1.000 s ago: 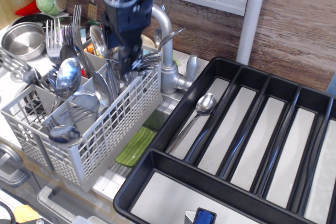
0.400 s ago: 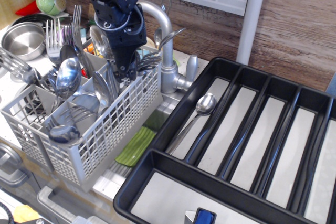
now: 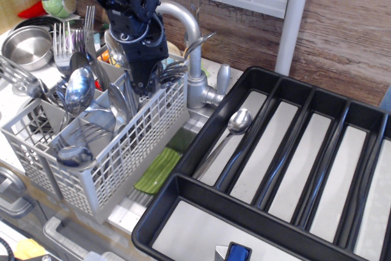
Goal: Put small spoon from basket to tray
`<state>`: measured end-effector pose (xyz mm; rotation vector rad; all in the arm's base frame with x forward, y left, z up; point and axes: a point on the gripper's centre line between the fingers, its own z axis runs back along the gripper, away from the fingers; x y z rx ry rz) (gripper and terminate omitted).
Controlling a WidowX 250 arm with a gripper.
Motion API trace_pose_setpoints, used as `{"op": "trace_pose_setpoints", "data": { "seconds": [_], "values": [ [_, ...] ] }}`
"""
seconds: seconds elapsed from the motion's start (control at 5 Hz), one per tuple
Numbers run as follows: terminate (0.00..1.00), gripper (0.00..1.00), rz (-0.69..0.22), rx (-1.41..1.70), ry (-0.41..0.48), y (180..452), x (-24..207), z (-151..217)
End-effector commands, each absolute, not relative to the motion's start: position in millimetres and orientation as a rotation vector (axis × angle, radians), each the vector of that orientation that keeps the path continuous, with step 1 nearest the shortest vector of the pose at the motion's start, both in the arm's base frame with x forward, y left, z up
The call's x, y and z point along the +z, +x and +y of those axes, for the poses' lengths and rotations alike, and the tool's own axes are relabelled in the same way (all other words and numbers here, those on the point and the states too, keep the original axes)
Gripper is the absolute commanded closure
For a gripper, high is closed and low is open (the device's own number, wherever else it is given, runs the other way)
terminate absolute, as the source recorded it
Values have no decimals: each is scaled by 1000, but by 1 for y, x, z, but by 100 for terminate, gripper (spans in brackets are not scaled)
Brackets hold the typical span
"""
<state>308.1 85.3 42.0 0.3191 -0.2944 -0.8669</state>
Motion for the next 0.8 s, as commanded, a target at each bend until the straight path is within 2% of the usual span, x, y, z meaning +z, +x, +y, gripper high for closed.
{"op": "trace_pose_setpoints", "data": {
  "seconds": [0.0,0.2,0.4,0.6],
  "values": [
    [0,100,-324,-879,358,316,50,89],
    [0,100,-324,-872,367,314,52,87],
    [0,100,-254,-864,435,308,82,83],
    [0,100,-163,-851,433,310,123,77]
  ]
}}
